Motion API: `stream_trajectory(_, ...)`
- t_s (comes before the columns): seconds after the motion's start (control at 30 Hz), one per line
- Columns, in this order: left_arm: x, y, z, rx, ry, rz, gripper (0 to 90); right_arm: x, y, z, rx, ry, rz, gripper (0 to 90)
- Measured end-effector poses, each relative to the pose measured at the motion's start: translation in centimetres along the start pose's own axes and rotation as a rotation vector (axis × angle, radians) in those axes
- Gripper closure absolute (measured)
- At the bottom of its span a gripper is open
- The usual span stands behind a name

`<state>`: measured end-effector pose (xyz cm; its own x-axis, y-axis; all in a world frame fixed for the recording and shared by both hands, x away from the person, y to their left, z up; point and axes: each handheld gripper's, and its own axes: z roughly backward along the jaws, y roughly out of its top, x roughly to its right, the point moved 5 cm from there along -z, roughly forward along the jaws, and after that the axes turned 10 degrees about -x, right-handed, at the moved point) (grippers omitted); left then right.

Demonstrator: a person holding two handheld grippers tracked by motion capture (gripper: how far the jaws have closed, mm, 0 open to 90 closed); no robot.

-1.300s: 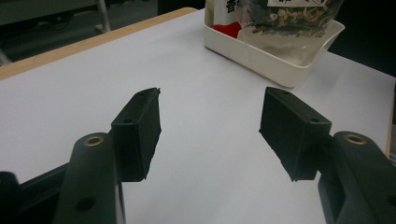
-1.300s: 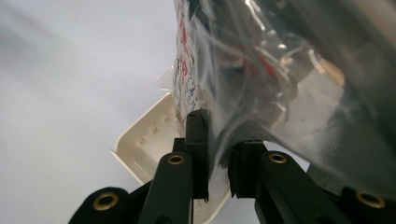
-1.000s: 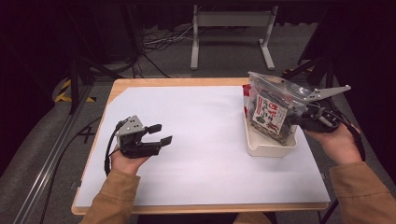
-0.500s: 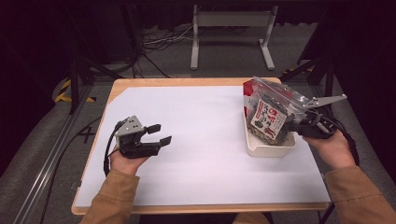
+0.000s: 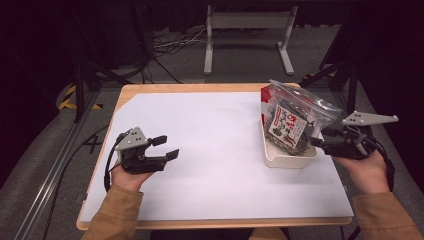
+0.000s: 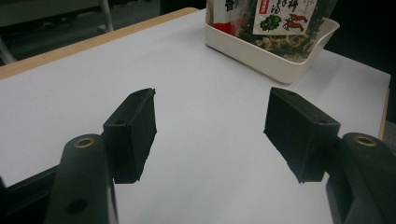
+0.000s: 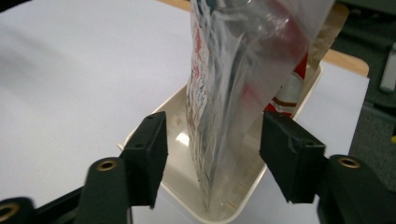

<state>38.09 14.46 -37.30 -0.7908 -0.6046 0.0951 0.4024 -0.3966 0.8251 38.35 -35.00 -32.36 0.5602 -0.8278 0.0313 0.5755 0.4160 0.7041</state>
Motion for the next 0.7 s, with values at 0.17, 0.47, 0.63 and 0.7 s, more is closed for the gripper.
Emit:
stream_trajectory(0.17,0.2,-0.5,1.3,0.012,0.007,-0.001,32.3,-0.9,-1.9,0.5,0.135,0.008,0.061,31.1)
stream_trajectory(0.47,0.6,-2.2,2.2,0.038,0.027,-0.019,30.5,-2.5,-4.3,-1.1,0.215,0.060,0.079,24.9)
stream_trajectory(0.63,0.3,-3.7,2.4,0.065,0.030,0.002,29.9,-3.0,-5.6,-2.2,0.245,0.069,0.071,22.1)
stream_trajectory(0.7,0.0,-4.1,2.5,0.062,0.035,0.005,29.3,-3.2,-5.9,-2.6,0.254,0.069,0.060,21.5)
